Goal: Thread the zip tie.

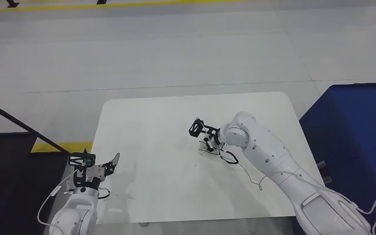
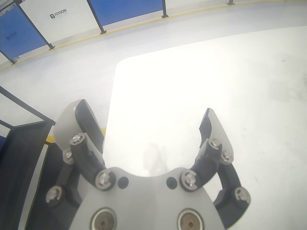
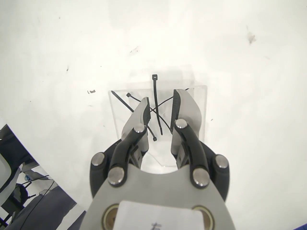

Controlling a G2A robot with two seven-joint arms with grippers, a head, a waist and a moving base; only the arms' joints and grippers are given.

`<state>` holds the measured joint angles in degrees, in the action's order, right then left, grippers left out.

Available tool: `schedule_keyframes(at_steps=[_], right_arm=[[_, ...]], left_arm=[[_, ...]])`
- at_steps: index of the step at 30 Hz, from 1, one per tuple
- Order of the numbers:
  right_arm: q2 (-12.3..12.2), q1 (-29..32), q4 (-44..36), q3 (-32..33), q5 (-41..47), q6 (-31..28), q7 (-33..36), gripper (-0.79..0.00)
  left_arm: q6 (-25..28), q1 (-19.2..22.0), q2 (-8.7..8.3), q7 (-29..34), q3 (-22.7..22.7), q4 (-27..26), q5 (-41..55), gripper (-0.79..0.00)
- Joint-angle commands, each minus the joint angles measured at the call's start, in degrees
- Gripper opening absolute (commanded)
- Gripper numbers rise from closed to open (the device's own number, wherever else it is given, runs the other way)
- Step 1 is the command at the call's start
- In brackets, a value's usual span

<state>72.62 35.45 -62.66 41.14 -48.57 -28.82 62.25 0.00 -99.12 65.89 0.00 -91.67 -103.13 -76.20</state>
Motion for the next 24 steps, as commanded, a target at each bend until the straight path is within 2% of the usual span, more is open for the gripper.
schedule_keyframes(at_steps=[1,4,13,18,24], right_arm=[[0.27,-0.34,0.89,-0.39,0.27,-0.20,-0.41,-0.659],[0.55,-0.79,1.82,-0.77,0.33,-0.37,-0.85,-0.785],[-0.36,0.09,0.38,0.94,-2.00,-0.30,-1.96,-0.785],[-3.09,4.53,-7.81,6.35,-1.66,-2.37,0.37,-0.785],[-7.73,13.20,-19.35,18.01,6.81,-8.73,4.49,-0.785]], left_arm=[[0.00,0.00,0.00,0.00,0.00,0.00,0.00,0.000],[0.00,0.00,0.00,0.00,0.00,0.00,0.00,0.000],[0.00,0.00,0.00,0.00,0.00,0.00,0.00,0.000],[0.00,0.00,0.00,0.00,0.00,0.00,0.00,0.000],[0.00,0.00,0.00,0.00,0.00,0.00,0.00,0.000]])
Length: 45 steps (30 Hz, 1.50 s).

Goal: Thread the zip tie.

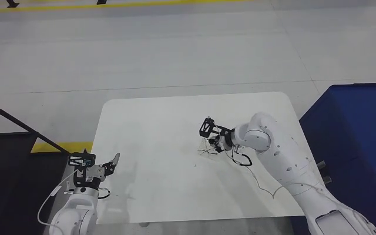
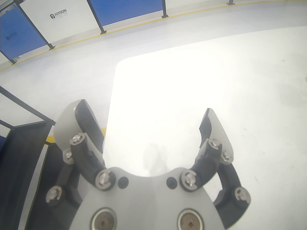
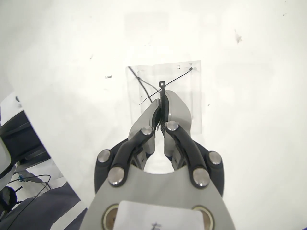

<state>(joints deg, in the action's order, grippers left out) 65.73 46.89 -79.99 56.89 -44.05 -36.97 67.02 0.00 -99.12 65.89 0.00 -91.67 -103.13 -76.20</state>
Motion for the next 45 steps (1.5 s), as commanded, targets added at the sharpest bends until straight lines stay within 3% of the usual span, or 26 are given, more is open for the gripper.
schedule_keyframes(at_steps=[1,10,20,29,34,35,36,42,43,45], right_arm=[[-1.08,2.19,-2.46,2.63,2.68,-0.68,-0.37,-0.785],[-1.16,2.78,-2.26,2.66,2.62,-0.46,-1.45,-0.785],[-2.94,1.91,-3.55,6.79,5.24,-4.99,-4.69,-0.785],[-2.02,-6.65,4.27,-2.25,7.90,-5.52,-5.22,-0.785],[-2.14,-10.50,3.92,-8.34,3.32,-3.66,-3.36,-0.785],[-2.14,-10.50,3.92,-8.34,3.32,-3.66,-3.36,-0.536],[-2.14,-10.50,3.92,-8.34,3.32,-3.66,-3.36,-0.459],[-2.14,-10.50,3.92,-8.34,3.32,-3.66,-3.36,-0.459],[-2.14,-10.28,3.88,-8.42,3.44,-3.64,-3.56,-0.046],[-2.18,-9.83,3.33,-8.65,3.47,-3.73,-3.93,-0.111]], left_arm=[[0.00,0.00,0.00,0.00,0.00,0.00,0.00,0.000],[0.00,0.00,0.00,0.00,0.00,0.00,0.00,0.000],[0.00,0.00,0.00,0.00,0.00,0.00,0.00,0.000],[0.00,0.00,0.00,0.00,0.00,0.00,0.00,0.000],[0.00,0.00,0.00,0.00,0.00,0.00,0.00,0.000],[0.00,0.00,0.00,0.00,0.00,0.00,0.00,0.000],[0.00,0.00,0.00,0.00,0.00,0.00,0.00,0.000],[0.00,0.00,0.00,0.00,0.00,0.00,0.00,0.000],[0.00,0.00,0.00,0.00,0.00,0.00,0.00,0.000],[0.00,0.00,0.00,0.00,0.00,0.00,0.00,0.000]])
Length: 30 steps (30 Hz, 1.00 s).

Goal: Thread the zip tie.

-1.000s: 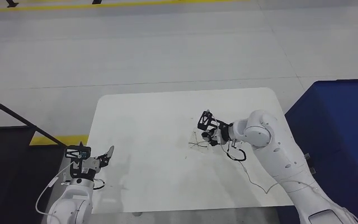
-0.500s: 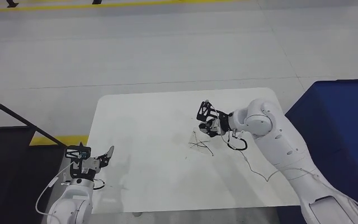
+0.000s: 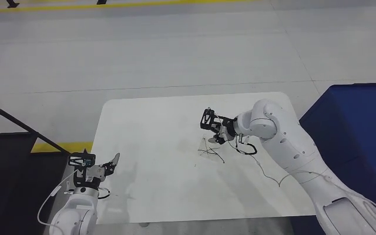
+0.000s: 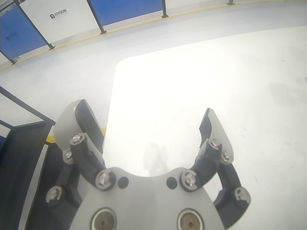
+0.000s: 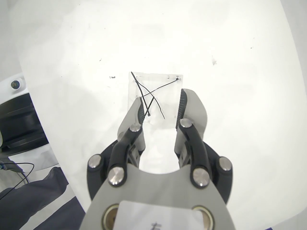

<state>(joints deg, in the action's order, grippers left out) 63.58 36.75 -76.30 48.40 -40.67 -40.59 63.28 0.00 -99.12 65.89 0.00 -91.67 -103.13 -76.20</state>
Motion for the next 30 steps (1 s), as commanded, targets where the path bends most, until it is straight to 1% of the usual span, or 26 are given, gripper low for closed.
schedule_keyframes(at_steps=[1,2,5,7,12,13,18,20,26,30], right_arm=[[-0.08,0.25,-0.61,-0.43,-0.03,-0.03,0.38,-0.215],[-0.04,0.12,-1.00,-1.38,-0.54,1.00,1.41,-0.274],[0.35,-0.97,-0.90,-4.64,0.86,3.66,4.07,-0.326],[0.70,-2.62,0.00,-6.83,2.05,5.43,5.84,-0.413],[1.46,-5.90,3.55,-10.34,7.19,7.46,7.87,-0.468],[1.58,-6.51,4.26,-10.88,7.64,7.62,8.03,-0.489],[2.42,-8.78,7.76,-13.69,8.14,7.98,8.37,-0.502],[2.99,-9.24,9.06,-14.69,8.49,7.64,8.05,-0.514],[5.08,-10.78,14.00,-18.09,9.05,5.84,6.25,-0.511],[6.65,-12.18,17.90,-20.23,9.96,4.71,5.12,-0.548]], left_arm=[[0.00,0.00,0.00,0.00,0.00,0.00,0.00,0.000],[0.00,0.00,0.00,0.00,0.00,0.00,0.00,0.000],[0.00,0.00,0.00,0.00,0.00,0.00,0.00,0.000],[0.00,0.00,0.00,0.00,0.00,0.00,0.00,0.000],[0.00,0.00,0.00,0.00,0.00,0.00,0.00,0.000],[0.00,0.00,0.00,0.00,0.00,0.00,0.00,0.000],[0.00,0.00,0.00,0.00,0.00,0.00,0.00,0.000],[0.00,0.00,0.00,0.00,0.00,0.00,0.00,0.000],[0.00,0.00,0.00,0.00,0.00,0.00,0.00,0.000],[0.00,0.00,0.00,0.00,0.00,0.00,0.00,0.000]])
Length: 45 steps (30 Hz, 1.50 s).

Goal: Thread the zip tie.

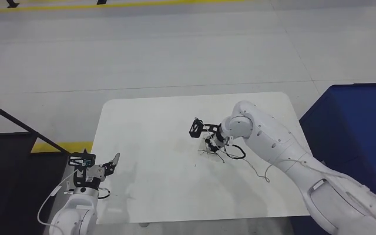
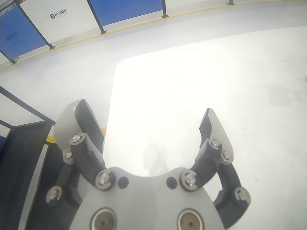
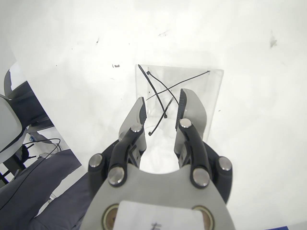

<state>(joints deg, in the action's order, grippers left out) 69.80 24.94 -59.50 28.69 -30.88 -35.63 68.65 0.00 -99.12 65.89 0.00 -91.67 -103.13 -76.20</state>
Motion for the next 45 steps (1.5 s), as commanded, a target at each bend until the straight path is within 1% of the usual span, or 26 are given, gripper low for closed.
schedule_keyframes(at_steps=[1,10,13,14,19,21,24,26,29,32,35,38,41,45], right_arm=[[0.80,-0.70,2.02,-0.94,0.30,-0.55,-0.56,-0.548],[3.86,-2.75,8.85,-3.83,0.40,-1.01,-1.58,-0.570],[4.72,-3.12,10.39,-4.46,0.57,-1.47,-1.98,-0.600],[4.98,-3.25,10.84,-4.62,0.62,-1.62,-2.09,-0.613],[6.02,-3.72,12.58,-5.30,0.60,-2.23,-2.26,-0.619],[6.39,-3.87,13.13,-5.64,0.43,-2.10,-2.10,-0.646],[6.87,-4.02,13.81,-5.94,0.47,-2.14,-2.14,-0.656],[7.10,-4.22,14.20,-6.07,0.39,-2.13,-2.14,-0.653],[7.33,-4.41,14.69,-6.21,0.44,-2.25,-2.26,-0.671],[7.45,-4.52,15.00,-6.28,0.46,-2.38,-2.38,-0.665],[7.46,-4.52,15.08,-6.33,0.45,-2.30,-2.30,-0.686],[7.31,-4.58,14.92,-6.35,0.43,-2.15,-2.15,-0.683],[6.98,-4.65,14.60,-6.27,0.47,-2.08,-2.08,-0.705],[6.45,-4.49,13.83,-5.96,0.62,-1.86,-1.86,-0.690]], left_arm=[[0.00,0.00,0.00,0.00,0.00,0.00,0.00,0.000],[0.00,0.00,0.00,0.00,0.00,0.00,0.00,0.000],[0.00,0.00,0.00,0.00,0.00,0.00,0.00,0.000],[0.00,0.00,0.00,0.00,0.00,0.00,0.00,0.000],[0.00,0.00,0.00,0.00,0.00,0.00,0.00,0.000],[0.00,0.00,0.00,0.00,0.00,0.00,0.00,0.000],[0.00,0.00,0.00,0.00,0.00,0.00,0.00,0.000],[0.00,0.00,0.00,0.00,0.00,0.00,0.00,0.000],[0.00,0.00,0.00,0.00,0.00,0.00,0.00,0.000],[0.00,0.00,0.00,0.00,0.00,0.00,0.00,0.000],[0.00,0.00,0.00,0.00,0.00,0.00,0.00,0.000],[0.00,0.00,0.00,0.00,0.00,0.00,0.00,0.000],[0.00,0.00,0.00,0.00,0.00,0.00,0.00,0.000],[0.00,0.00,0.00,0.00,0.00,0.00,0.00,0.000]])
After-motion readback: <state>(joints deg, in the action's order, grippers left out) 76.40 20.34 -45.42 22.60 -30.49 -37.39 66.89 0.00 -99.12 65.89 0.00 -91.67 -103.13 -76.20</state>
